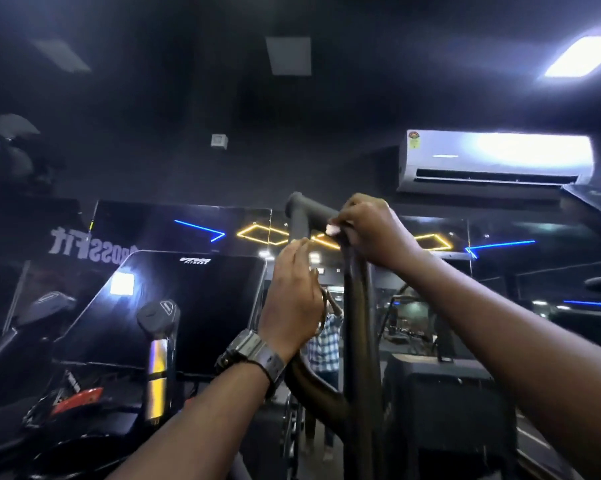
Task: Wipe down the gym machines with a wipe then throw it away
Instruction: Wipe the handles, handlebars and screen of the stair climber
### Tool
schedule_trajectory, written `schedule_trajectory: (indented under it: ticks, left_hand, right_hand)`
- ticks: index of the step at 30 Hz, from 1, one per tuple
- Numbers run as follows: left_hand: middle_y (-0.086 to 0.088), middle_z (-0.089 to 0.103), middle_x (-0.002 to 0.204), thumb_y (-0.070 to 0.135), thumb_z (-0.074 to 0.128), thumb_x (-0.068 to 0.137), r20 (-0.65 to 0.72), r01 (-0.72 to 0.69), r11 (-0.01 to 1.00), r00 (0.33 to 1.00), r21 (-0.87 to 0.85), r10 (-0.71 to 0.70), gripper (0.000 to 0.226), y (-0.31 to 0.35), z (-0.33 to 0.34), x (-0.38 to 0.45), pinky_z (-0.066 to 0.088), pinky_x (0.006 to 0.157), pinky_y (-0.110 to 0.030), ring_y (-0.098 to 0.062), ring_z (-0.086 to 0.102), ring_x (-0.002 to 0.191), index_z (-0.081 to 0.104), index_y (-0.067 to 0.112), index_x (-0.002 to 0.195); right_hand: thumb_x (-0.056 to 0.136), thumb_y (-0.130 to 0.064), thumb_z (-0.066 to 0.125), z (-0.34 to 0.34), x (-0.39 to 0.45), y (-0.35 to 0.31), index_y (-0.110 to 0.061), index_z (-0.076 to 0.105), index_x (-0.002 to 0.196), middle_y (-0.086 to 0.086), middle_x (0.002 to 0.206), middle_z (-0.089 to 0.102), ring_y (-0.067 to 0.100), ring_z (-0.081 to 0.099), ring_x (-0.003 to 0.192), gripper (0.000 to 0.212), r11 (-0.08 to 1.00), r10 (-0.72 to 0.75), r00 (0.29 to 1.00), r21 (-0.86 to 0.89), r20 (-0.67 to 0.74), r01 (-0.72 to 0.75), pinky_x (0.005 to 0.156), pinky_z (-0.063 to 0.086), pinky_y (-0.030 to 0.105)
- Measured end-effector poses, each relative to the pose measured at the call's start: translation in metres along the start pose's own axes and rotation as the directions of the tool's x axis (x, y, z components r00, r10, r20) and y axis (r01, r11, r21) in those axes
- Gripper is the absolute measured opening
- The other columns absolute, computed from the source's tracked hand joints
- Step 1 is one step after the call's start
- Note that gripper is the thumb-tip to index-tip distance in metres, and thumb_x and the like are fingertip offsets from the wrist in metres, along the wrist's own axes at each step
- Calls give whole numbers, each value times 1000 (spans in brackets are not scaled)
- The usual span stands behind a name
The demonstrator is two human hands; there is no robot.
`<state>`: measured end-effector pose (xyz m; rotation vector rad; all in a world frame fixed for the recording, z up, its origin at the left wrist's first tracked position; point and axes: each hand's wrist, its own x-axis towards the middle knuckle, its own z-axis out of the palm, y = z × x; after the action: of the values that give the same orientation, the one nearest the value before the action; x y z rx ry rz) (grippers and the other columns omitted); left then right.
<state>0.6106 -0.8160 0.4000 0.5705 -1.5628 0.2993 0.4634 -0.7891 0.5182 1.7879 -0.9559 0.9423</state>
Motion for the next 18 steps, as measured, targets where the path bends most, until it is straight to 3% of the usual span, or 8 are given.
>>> schedule_trajectory:
  ticks: [6, 10, 12, 15, 18]
  left_hand:
    - [-16, 40, 147, -14, 42, 84, -8, -22, 996, 1000, 81, 22, 62, -2, 3, -1, 32, 118, -37, -24, 34, 142, 39, -3, 145]
    - [-17, 40, 148, 0, 34, 85, -24, 1, 995, 1000, 105, 2, 62, 2, 1, -3, 33, 118, -39, -26, 32, 143, 35, -2, 147]
    - [-18, 42, 147, 5, 34, 81, -24, -2, 994, 1000, 106, 4, 66, 2, -1, -5, 33, 118, -39, -27, 34, 142, 36, -4, 146]
    - [-18, 48, 143, -8, 47, 85, -68, 13, 993, 998, 114, -5, 59, 2, -2, -7, 35, 116, -35, -27, 40, 138, 41, -4, 143]
    - [-18, 53, 137, -5, 51, 88, -105, 25, 995, 994, 100, -14, 52, 3, -3, -9, 33, 109, -24, -28, 47, 130, 46, -2, 140]
  right_hand:
    - [83, -15, 68, 17, 52, -20, -19, 75, 95, 5, 99, 66, 25, 64, 89, 15, 998, -58, 996, 4, 70, 58, 80, 52, 37]
    - [83, -18, 70, 7, 39, -3, -19, 75, 98, 6, 94, 67, 26, 66, 86, 16, 982, -182, 971, -28, 155, 188, 76, 54, 38]
    - [84, -15, 63, 9, 54, -4, -19, 74, 99, 8, 96, 66, 29, 65, 89, 19, 988, -128, 986, -69, 104, 135, 78, 53, 39]
    - [86, -17, 60, 28, 81, -24, -20, 74, 99, 7, 100, 67, 27, 64, 94, 19, 1000, -5, 1000, -14, -4, 5, 84, 53, 38]
    - [85, -13, 67, 36, 84, -41, -17, 74, 101, 5, 103, 67, 24, 64, 96, 18, 972, -192, 952, -87, 238, 218, 83, 53, 36]
